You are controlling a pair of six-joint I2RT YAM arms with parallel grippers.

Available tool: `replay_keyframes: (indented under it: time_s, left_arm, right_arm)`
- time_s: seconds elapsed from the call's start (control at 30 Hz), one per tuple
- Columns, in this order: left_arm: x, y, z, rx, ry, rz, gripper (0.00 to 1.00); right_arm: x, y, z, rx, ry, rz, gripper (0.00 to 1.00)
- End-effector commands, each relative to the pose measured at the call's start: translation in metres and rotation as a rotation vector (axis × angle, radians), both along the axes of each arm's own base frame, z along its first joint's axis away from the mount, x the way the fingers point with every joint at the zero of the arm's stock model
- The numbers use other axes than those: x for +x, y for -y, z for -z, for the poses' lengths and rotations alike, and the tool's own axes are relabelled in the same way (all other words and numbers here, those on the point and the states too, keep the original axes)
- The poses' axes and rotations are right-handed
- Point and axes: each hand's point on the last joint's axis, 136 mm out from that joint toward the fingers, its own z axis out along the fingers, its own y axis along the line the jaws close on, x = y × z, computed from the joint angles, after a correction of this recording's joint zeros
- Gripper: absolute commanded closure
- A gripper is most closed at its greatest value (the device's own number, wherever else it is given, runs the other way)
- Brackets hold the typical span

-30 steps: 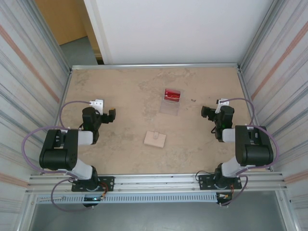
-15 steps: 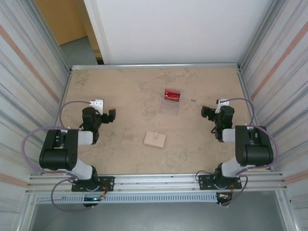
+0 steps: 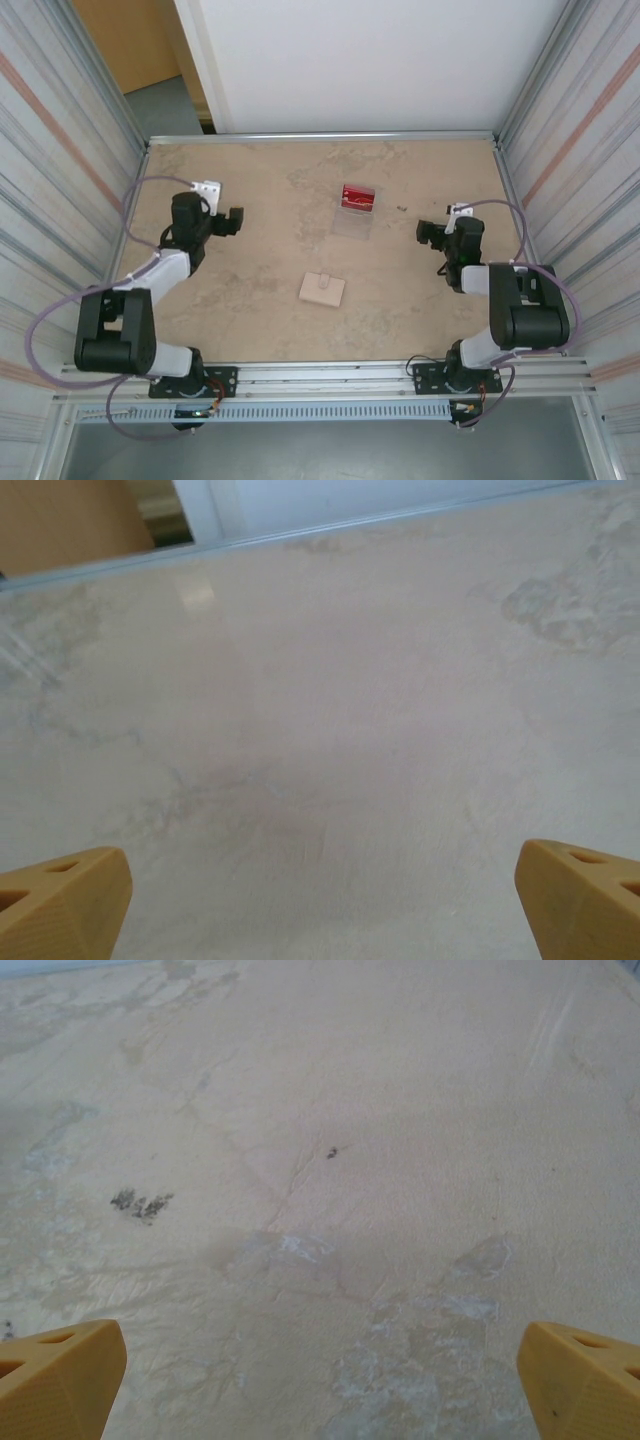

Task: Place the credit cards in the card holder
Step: Move the storage box to the center of the table.

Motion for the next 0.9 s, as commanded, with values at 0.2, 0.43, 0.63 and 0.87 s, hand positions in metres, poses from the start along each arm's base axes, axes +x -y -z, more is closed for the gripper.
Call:
replay_keyframes:
  time_s: [0.2, 0.43, 0.63, 0.87]
  left_arm:
    - [-0.072, 0.061, -0.045, -0.051, -0.258, 0.354, 0.01]
    - [-0.075, 0.043, -0.033, -0.110, -0.243, 0.312, 0.01]
    - [-0.073, 0.024, -0.025, -0.134, -0.244, 0.239, 0.01]
    - [-0.073, 0.021, -0.010, -0.195, -0.268, 0.218, 0.01]
  right_arm:
    - [-0.004, -0.008, -0.091, 0.064, -0.012, 0.024, 0.01]
    - [0.010, -0.023, -0.109, 0.356, -0.241, 0.014, 0.01]
    - [0.028, -0.069, -0.107, 0.307, -0.345, 0.015, 0.01]
    - [0.036, -0.121, -0.081, 0.285, -0.435, 0.044, 0.00]
